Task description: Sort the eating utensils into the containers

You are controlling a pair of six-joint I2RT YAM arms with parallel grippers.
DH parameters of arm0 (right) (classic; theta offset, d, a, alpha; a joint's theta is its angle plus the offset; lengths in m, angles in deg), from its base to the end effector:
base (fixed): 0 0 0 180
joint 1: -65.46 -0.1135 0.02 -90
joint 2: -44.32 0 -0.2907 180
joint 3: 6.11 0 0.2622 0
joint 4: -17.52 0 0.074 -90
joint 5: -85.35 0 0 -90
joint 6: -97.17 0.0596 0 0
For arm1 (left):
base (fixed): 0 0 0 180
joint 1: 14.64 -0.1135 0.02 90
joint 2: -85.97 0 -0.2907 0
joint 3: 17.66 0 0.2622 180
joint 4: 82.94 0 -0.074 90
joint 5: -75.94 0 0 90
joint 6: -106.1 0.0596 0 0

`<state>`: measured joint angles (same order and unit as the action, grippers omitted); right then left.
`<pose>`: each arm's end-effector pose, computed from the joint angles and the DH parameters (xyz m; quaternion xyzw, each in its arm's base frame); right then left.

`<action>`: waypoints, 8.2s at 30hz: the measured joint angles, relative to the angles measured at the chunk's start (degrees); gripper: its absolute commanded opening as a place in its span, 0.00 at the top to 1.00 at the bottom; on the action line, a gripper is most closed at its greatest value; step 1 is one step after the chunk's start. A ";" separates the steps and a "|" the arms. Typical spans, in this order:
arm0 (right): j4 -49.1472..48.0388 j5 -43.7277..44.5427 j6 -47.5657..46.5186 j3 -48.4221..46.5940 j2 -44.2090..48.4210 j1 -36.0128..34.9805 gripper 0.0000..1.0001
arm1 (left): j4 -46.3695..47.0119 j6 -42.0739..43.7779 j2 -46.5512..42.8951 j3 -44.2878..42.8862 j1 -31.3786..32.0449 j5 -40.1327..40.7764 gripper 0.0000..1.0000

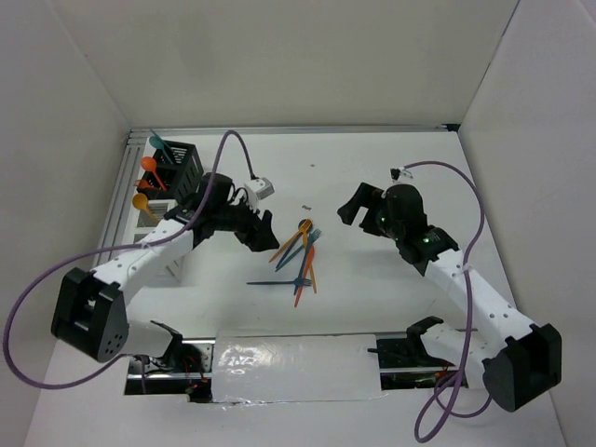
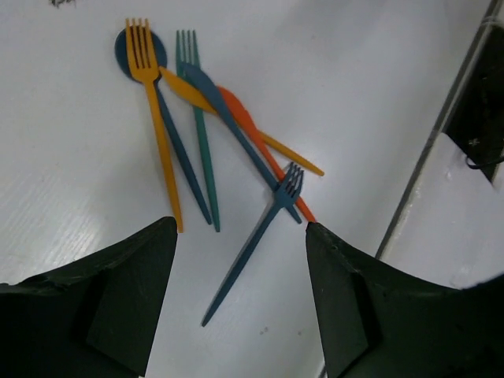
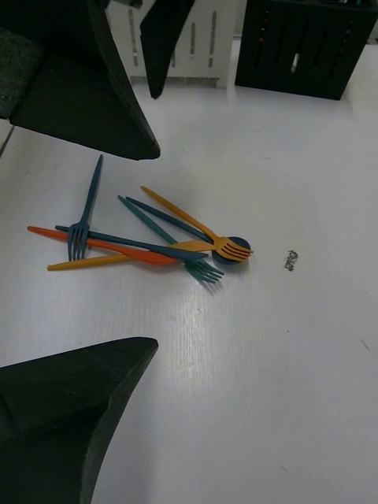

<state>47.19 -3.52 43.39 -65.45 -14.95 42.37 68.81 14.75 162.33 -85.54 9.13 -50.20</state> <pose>0.2303 0.0969 0.2977 0.1037 0.8580 0.2415 0.4413 0.2683 -0.1566 0.2843 0.3016 0.8065 -0.3633 0.3557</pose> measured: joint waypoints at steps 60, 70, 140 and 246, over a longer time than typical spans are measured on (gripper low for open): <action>2.32 5.57 1.68 0.74 0.98 -0.28 0.01 | 5.16 2.16 40.24 -23.58 14.43 33.27 1.00; 2.32 5.68 1.62 0.76 2.25 -0.28 0.01 | -0.33 -6.23 34.77 -22.34 5.99 25.77 1.00; -9.60 -4.02 -5.62 -4.70 -21.42 0.66 0.00 | 55.12 -19.89 -17.20 27.78 -47.63 25.24 0.08; -4.44 -1.84 -2.45 4.04 -3.08 0.66 0.00 | 14.29 -23.19 -38.25 16.22 -40.13 50.82 1.00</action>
<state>42.75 -5.36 40.95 -61.40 -18.03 43.02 83.11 -8.44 124.08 -69.32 -31.00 0.62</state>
